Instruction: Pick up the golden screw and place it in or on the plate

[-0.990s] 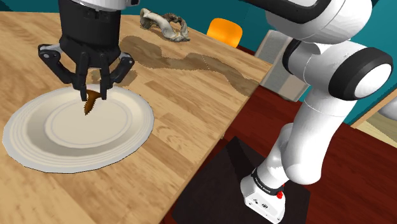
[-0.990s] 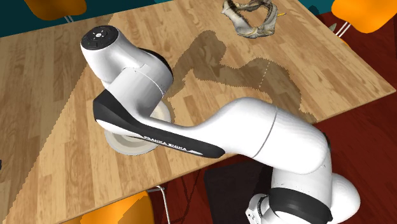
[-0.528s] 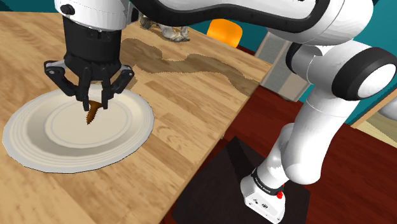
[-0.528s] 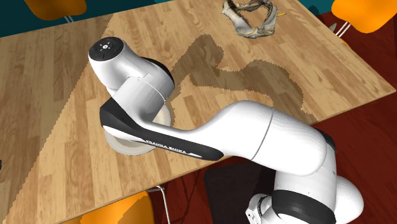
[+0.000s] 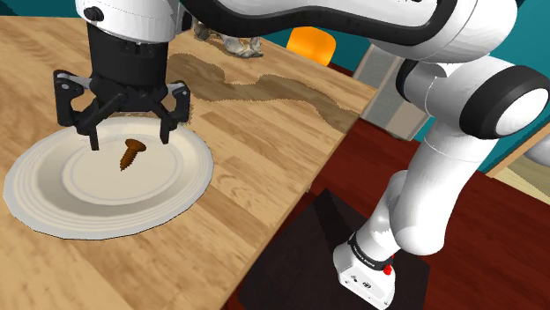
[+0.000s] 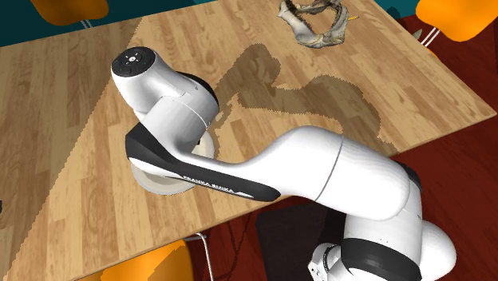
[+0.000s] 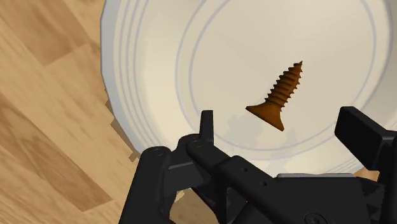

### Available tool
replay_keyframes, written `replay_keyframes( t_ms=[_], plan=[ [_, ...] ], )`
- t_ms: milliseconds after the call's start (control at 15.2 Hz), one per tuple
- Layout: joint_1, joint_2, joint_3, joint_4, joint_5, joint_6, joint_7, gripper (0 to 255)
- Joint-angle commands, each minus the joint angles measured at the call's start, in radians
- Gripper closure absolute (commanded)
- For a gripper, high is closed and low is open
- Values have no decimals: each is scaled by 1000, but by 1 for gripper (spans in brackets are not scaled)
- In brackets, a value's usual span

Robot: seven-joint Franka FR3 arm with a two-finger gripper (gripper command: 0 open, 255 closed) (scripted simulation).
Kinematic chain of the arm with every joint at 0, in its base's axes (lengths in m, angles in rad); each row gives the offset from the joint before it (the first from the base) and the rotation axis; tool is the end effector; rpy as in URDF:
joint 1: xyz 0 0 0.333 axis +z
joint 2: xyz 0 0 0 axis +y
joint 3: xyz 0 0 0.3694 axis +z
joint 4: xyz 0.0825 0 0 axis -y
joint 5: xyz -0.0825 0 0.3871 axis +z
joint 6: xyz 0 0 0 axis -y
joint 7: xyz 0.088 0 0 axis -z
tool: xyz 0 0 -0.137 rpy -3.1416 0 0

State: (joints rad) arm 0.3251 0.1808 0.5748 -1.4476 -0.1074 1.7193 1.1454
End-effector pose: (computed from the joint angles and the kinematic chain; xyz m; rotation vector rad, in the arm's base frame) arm 0.4287 0.4645 0.6293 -3.0191 0.3783 -0.1075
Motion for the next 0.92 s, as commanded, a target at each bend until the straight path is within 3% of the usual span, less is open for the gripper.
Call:
replay_keyframes(
  t_ms=[0, 66, 330, 858],
  plan=[
    [0, 0, 0, 0, 0, 0, 0, 0],
    [0, 0, 0, 0, 0, 0, 0, 0],
    [20, 28, 6, 165, -18, -141, 6, 0],
    [20, 28, 5, 164, -17, -140, 6, 0]
  ],
)
